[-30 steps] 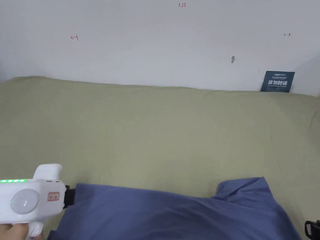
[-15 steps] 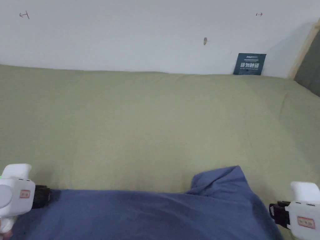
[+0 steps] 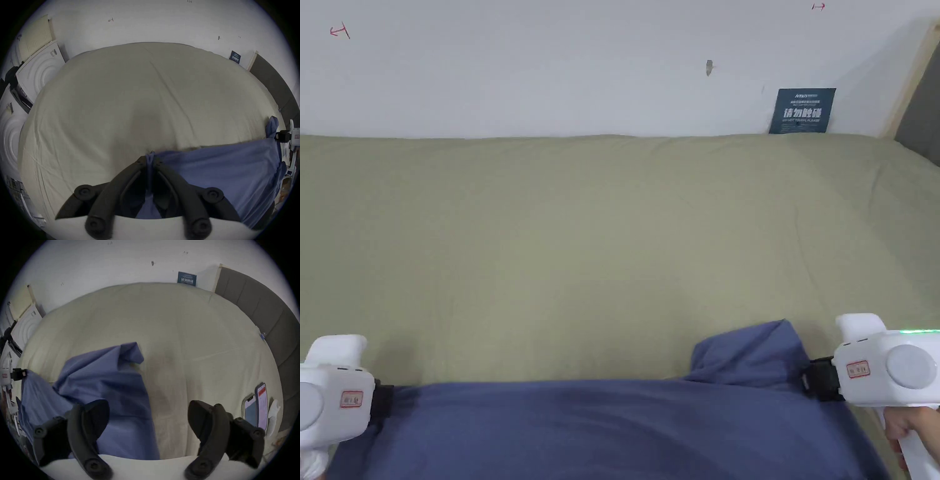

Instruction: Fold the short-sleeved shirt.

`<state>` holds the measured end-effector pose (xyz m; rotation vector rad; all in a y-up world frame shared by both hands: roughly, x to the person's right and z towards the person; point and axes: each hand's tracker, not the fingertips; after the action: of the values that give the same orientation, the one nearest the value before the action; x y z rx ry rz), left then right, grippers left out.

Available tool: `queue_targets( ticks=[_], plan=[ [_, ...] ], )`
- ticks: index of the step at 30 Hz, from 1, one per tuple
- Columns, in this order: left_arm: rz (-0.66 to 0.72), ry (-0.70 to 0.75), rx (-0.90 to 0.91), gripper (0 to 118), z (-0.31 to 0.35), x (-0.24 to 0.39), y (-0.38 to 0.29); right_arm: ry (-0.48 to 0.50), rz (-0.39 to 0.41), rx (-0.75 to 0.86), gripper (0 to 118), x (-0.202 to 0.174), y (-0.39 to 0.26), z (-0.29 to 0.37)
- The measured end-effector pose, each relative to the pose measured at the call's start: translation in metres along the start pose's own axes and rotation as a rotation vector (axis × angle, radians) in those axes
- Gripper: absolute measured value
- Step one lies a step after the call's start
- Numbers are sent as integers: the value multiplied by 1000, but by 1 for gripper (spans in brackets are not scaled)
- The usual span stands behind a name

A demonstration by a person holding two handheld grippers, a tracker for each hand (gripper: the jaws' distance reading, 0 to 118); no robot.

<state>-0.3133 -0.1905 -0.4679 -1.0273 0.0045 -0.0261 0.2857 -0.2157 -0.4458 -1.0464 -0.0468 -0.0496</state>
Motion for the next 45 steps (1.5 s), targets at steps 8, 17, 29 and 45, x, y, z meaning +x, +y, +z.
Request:
queue_targets(
  ticks=[8, 17, 29, 45],
  plan=[
    [31, -28, 72, 8, 45, -12, -3, 82, -38, 103, 2, 4, -12, 69],
    [34, -72, 168, 8, 137, -35, -51, 150, -58, 237, 2, 4, -61, 181],
    [19, -110, 193, 8, 195, -61, -175, 160, -51, 258, 2, -5, -204, 249],
    [90, -105, 148, 112, 160, -79, -234, 110, -84, 171, 116, -8, -251, 206]
  ],
)
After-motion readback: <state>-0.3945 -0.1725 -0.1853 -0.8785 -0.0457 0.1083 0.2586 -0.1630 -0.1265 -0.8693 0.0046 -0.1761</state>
